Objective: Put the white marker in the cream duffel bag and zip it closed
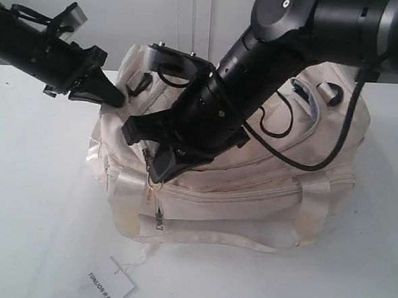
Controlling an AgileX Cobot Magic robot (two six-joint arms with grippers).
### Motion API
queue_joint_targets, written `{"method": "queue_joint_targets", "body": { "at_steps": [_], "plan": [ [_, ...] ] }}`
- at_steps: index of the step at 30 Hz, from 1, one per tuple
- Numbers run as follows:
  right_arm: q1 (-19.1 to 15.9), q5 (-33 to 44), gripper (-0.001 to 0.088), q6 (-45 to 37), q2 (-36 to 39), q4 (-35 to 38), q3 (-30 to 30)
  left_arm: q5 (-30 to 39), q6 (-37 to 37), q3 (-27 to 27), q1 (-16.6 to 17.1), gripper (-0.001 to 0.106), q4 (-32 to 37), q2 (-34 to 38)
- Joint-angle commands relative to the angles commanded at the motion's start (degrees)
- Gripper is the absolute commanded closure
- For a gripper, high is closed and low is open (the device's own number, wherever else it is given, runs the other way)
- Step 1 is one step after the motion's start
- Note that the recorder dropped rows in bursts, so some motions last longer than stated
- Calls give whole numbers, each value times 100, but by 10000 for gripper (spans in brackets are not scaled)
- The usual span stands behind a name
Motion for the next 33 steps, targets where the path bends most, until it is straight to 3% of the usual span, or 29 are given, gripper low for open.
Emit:
{"method": "queue_joint_targets", "body": {
  "at_steps": [12, 18, 20, 27, 33],
  "plan": [
    [0, 85, 868, 41, -290, -1798, 0, 1, 0, 0, 0, 1053, 243, 0],
    [0, -130, 868, 41, -290, -1860, 0, -22, 0, 0, 0, 1042, 243, -16],
    [0, -234, 868, 41, -290, -1860, 0, -10, 0, 0, 0, 972, 243, -42],
    [0, -455, 868, 30, -290, -1685, 0, 346, -12, 0, 10, 568, 270, -151],
    [0, -455, 868, 30, -290, -1685, 0, 534, -606, 0, 10, 486, 730, -346]
  ]
}}
